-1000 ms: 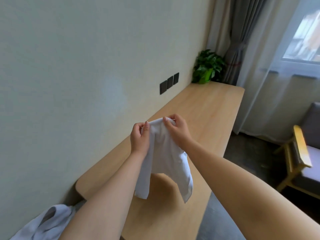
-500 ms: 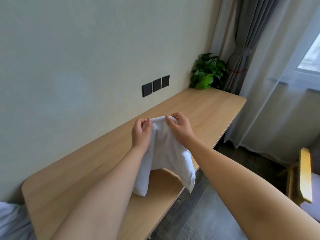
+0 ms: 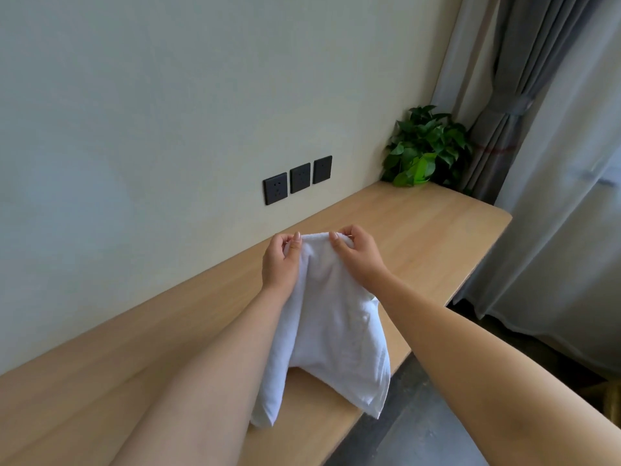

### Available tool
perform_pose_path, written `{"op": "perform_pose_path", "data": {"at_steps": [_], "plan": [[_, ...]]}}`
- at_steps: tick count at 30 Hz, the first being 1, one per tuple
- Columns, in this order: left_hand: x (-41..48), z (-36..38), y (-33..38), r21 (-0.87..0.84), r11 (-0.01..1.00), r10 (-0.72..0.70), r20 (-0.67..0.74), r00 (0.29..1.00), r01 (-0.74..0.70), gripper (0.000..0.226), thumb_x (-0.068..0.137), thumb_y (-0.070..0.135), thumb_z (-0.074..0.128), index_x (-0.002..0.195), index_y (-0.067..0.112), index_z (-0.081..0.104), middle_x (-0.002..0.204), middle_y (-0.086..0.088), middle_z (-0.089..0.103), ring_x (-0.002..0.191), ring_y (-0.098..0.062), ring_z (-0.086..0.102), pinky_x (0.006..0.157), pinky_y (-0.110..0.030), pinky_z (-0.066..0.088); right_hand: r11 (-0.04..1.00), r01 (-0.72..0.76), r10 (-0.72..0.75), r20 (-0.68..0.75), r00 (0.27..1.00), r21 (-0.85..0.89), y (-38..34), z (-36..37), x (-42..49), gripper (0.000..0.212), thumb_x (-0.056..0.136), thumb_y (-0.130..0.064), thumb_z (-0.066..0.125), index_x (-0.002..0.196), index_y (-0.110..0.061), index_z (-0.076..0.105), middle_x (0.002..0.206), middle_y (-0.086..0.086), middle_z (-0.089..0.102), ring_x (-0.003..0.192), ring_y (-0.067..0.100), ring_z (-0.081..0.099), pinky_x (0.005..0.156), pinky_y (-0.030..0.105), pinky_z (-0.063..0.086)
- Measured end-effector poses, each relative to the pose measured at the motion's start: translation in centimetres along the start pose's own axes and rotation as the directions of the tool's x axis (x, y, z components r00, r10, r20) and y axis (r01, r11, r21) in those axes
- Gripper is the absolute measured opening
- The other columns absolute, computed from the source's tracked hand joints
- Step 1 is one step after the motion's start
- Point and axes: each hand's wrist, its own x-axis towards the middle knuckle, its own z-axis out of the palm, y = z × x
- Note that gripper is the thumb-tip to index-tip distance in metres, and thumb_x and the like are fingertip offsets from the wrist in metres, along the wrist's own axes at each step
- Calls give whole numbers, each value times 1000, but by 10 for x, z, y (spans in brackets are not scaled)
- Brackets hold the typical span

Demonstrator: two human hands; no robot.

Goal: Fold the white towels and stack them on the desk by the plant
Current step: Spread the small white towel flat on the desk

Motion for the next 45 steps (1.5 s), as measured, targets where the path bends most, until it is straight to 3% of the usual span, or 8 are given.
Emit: {"op": "perform_pose_path", "data": {"at_steps": [11, 19, 24, 28, 32, 37, 40, 45], "plan": [[149, 46, -6, 73, 997, 9, -21, 1000, -8, 19, 97, 32, 53, 92, 14, 56, 76, 13, 54, 71, -3, 50, 65, -18, 39, 944, 101, -38, 199, 979, -313, 5, -7, 184, 31, 94, -45, 54, 105, -16, 55, 93, -5, 59, 90, 17, 57, 80, 37, 48], [200, 39, 27, 157, 971, 206, -178, 962, -179, 20, 93, 38, 53, 93, 18, 57, 84, 16, 60, 84, -7, 57, 77, -22, 45, 839, 392, -360, 157, 920, -376, -24, 1, 241, 27, 98, -40, 46, 113, -17, 50, 92, -2, 61, 80, 20, 54, 65, 29, 33], [146, 50, -39, 288, 955, -53, -44, 998, 64, 45, 83, 63, 43, 87, 20, 59, 77, 5, 63, 75, -15, 58, 74, -35, 47, 707, 465, -195, 485, 853, -533, 49, -4, 222, 34, 98, -47, 41, 114, -18, 51, 91, 4, 68, 82, 30, 60, 62, 30, 34], [93, 56, -84, 297, 873, -407, 7, 914, 386, 39, 94, 57, 42, 84, 24, 60, 62, -1, 65, 52, -17, 61, 65, -39, 55, 724, 398, 37, 607, 794, -564, 101, -3, 198, 36, 98, -54, 32, 112, -30, 55, 84, -7, 69, 81, 16, 61, 62, 28, 42], [81, 68, -114, 262, 865, -408, -126, 904, 427, 35, 98, 47, 41, 97, 21, 63, 87, 3, 70, 86, -15, 67, 80, -34, 52, 825, 228, 129, 565, 815, -517, 138, 10, 191, 41, 100, -45, 35, 138, -31, 45, 127, -7, 59, 115, 12, 56, 90, 32, 46], [76, 91, -150, 500, 793, -404, 3, 915, 348, 45, 103, 37, 32, 144, 22, 40, 153, 1, 34, 145, -15, 19, 115, -30, 17, 750, 317, 221, 672, 707, -581, 177, 38, 174, 54, 103, -40, 30, 153, -29, 14, 161, -3, 7, 147, 17, 12, 117, 38, 19], [70, 99, -172, 703, 657, -459, 88, 884, 272, 51, 103, 40, 22, 152, 26, 17, 161, 1, -1, 147, -15, -13, 116, -37, -9, 696, 383, 249, 704, 665, -607, 198, 53, 158, 57, 104, -42, 24, 154, -27, 2, 161, -1, -13, 148, 16, -10, 118, 35, 0], [48, 102, -196, 876, 461, -499, 124, 858, 141, 58, 97, 51, 2, 150, 31, -12, 156, 0, -26, 141, -15, -29, 113, -39, -20, 602, 487, 313, 748, 585, -633, 228, 66, 142, 61, 103, -45, 16, 150, -25, -16, 154, 2, -32, 141, 19, -31, 115, 39, -18]]}}
